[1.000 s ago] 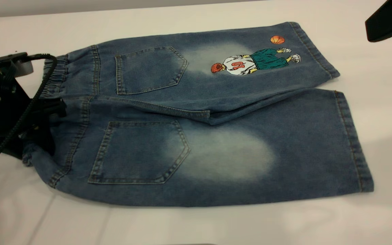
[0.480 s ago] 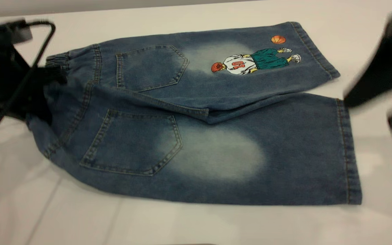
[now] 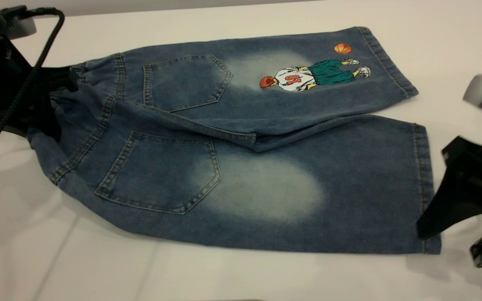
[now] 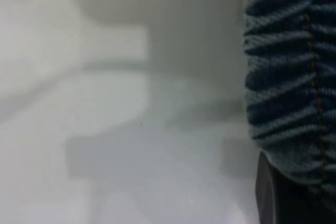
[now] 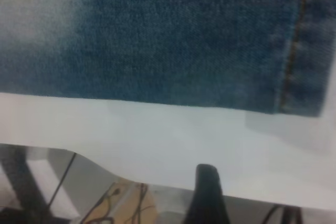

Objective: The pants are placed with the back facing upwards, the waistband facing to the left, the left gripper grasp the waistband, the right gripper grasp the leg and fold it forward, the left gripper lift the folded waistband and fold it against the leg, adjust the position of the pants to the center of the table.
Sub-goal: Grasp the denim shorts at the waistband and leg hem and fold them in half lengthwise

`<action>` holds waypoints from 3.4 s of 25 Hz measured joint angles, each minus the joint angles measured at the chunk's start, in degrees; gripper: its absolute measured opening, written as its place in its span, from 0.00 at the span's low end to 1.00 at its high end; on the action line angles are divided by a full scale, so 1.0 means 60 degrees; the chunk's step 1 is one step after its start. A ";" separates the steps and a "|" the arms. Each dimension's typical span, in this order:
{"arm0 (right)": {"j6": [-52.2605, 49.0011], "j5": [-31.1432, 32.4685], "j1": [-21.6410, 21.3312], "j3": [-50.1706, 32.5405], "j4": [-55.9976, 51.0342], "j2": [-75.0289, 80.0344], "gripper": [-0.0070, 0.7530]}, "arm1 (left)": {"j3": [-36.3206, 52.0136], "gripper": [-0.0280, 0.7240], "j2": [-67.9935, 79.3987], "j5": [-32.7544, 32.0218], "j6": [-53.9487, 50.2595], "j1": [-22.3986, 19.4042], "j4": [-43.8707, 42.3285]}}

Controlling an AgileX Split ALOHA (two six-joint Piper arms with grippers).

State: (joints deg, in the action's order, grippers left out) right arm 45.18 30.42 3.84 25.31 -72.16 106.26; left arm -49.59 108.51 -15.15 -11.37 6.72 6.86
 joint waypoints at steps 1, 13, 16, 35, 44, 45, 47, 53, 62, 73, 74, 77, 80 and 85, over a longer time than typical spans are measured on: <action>0.0342 0.0050 0.0000 0.0000 -0.0441 0.0220 0.64 | 0.0000 0.16 0.0000 0.0000 0.0040 0.0000 0.0000; 0.3178 0.0431 0.0000 0.0079 -0.3748 0.1662 0.64 | 0.0000 0.16 0.0000 0.0000 0.0069 0.0000 0.0000; 0.3741 0.0520 0.0000 0.0289 -0.4437 0.1711 0.63 | 0.0000 0.16 0.0000 0.0000 0.0069 0.0000 0.0000; 0.4422 0.1384 0.0000 0.0688 -0.5327 0.1801 0.04 | 0.0000 0.16 0.0000 -0.0282 0.0069 0.0000 0.0000; 0.4063 0.5159 -0.0020 0.1640 -0.5365 0.1801 0.05 | 0.0000 0.16 -0.0950 -0.1975 0.0764 0.0000 0.0000; 0.3911 0.5463 -0.0020 0.1861 -0.5356 0.1801 0.05 | 0.0000 0.16 -0.1184 -0.2297 0.0859 0.0000 0.0000; 0.3465 0.5667 -0.0020 0.2275 -0.5337 0.1782 0.05 | 0.0000 0.16 -0.1655 -0.2844 0.0979 0.0000 0.0009; 0.2279 0.5729 -0.0050 0.3676 -0.5226 0.1606 0.05 | 0.0000 0.16 -0.2623 -0.3629 0.1181 -0.0046 0.0158; 0.0423 0.3661 -0.0050 0.5708 -0.5117 0.1776 0.05 | 0.0000 0.16 -0.2288 -0.2716 0.1318 -0.1539 0.2388; -0.1333 0.1701 -0.0050 0.7455 -0.5127 0.3591 0.05 | 0.0000 0.16 0.0132 -0.0345 0.1328 -0.1893 0.6434; -0.1460 0.1674 -0.0050 0.7626 -0.5127 0.3785 0.05 | 0.0000 0.16 0.0284 -0.0191 0.1370 -0.1893 0.6815; -0.1927 0.1633 -0.0050 0.8084 -0.5127 0.4270 0.05 | -0.0135 0.16 0.0535 0.0050 0.1737 -0.1901 0.7861; -0.2343 0.1633 -0.0050 0.8545 -0.5127 0.4673 0.05 | -0.0520 0.16 0.0566 0.0142 0.2322 -0.1901 0.8751; -0.3193 0.1558 -0.0050 0.8941 -0.5138 0.4946 0.05 | -0.0941 0.16 0.0579 0.0555 0.2560 -0.1901 1.0356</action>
State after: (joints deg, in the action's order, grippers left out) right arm 26.02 39.77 3.54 78.96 -102.98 135.94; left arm -55.23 111.99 -11.82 3.99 -4.68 68.99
